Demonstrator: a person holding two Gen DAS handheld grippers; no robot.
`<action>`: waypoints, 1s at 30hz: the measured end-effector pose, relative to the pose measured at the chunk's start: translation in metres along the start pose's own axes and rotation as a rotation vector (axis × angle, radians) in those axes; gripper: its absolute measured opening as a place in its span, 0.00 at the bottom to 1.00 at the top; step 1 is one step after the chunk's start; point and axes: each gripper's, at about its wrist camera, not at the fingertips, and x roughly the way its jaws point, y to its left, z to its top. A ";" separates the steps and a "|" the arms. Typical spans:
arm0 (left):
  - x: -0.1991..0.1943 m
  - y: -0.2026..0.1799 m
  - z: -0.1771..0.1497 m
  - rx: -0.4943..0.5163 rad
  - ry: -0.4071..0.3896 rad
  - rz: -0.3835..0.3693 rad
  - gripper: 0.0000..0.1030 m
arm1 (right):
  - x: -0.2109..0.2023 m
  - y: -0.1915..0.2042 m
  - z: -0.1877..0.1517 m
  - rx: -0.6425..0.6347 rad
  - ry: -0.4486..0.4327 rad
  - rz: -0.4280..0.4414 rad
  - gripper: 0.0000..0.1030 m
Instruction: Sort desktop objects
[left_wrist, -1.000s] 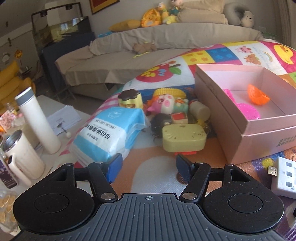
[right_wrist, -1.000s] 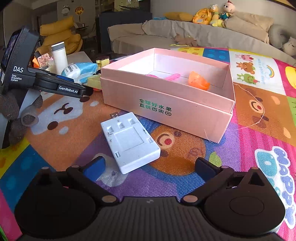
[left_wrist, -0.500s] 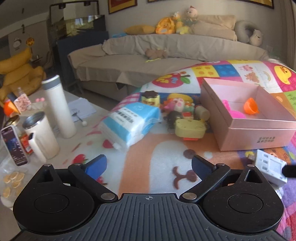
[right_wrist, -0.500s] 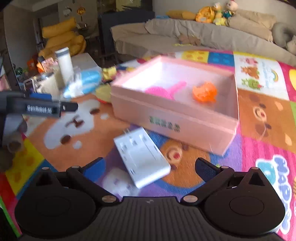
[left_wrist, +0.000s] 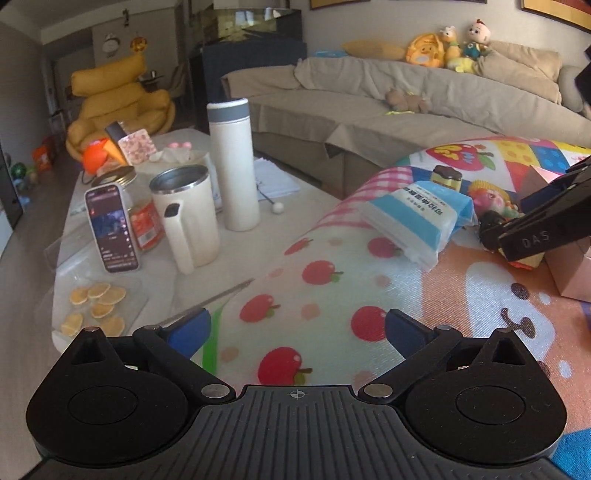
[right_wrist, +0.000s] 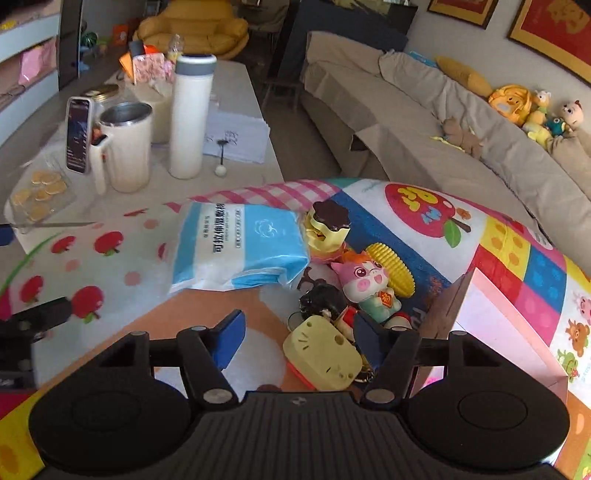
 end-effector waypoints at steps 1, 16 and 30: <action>0.001 0.003 -0.001 -0.005 0.002 -0.005 1.00 | 0.010 0.000 0.003 -0.007 0.019 -0.016 0.63; 0.013 0.006 -0.007 -0.026 0.034 -0.010 1.00 | 0.015 0.016 -0.006 -0.071 0.103 0.083 0.17; 0.006 -0.044 -0.014 0.089 0.040 -0.125 1.00 | 0.016 -0.068 0.016 0.234 0.163 0.173 0.32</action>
